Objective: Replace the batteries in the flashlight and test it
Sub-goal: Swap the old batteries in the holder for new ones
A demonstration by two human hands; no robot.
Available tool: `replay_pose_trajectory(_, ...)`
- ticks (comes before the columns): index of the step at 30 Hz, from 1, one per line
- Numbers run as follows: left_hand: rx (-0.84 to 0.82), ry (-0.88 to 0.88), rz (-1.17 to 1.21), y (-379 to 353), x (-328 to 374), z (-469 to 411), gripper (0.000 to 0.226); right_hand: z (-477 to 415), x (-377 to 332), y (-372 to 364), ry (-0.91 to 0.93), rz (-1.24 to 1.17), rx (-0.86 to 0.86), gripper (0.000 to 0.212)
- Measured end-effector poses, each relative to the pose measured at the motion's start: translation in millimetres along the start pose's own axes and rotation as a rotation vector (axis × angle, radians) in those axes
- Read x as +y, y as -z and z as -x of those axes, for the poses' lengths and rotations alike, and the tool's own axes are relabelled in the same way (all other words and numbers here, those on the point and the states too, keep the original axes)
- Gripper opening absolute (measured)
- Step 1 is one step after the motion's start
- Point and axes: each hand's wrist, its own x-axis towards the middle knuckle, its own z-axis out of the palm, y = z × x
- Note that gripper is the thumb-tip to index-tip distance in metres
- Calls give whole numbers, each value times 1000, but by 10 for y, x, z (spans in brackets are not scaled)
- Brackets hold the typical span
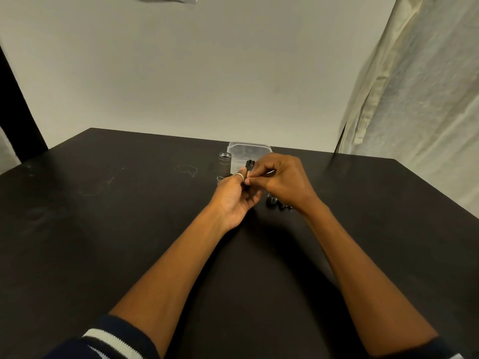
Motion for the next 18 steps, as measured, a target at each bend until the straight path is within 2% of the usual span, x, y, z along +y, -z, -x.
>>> replay_pose_trajectory(3, -3, -2, 11, 0, 6, 2, 25, -41, 3, 16, -166, -49, 12, 20)
replay_pose_trajectory(5, -5, 3, 17, 3, 5, -2, 25, -73, 13, 36, -309, -111, -4, 41)
replay_pose_trajectory(7, -29, 8, 12, 4, 1, 4, 23, -92, 24, 59, -455, -318, -41, 62)
replay_pose_trajectory(8, -43, 8, 7, 4, -1, 8, 22, -91, 21, 64, -509, -420, -58, 66)
replay_pose_trajectory(11, -71, 1, -1, 11, -5, 11, 22, -80, 6, 60, -549, -556, -87, 56)
replay_pose_trajectory(18, -138, -29, -1, 0, -13, 31, 26, -79, 40, 79, -501, -601, -24, 43)
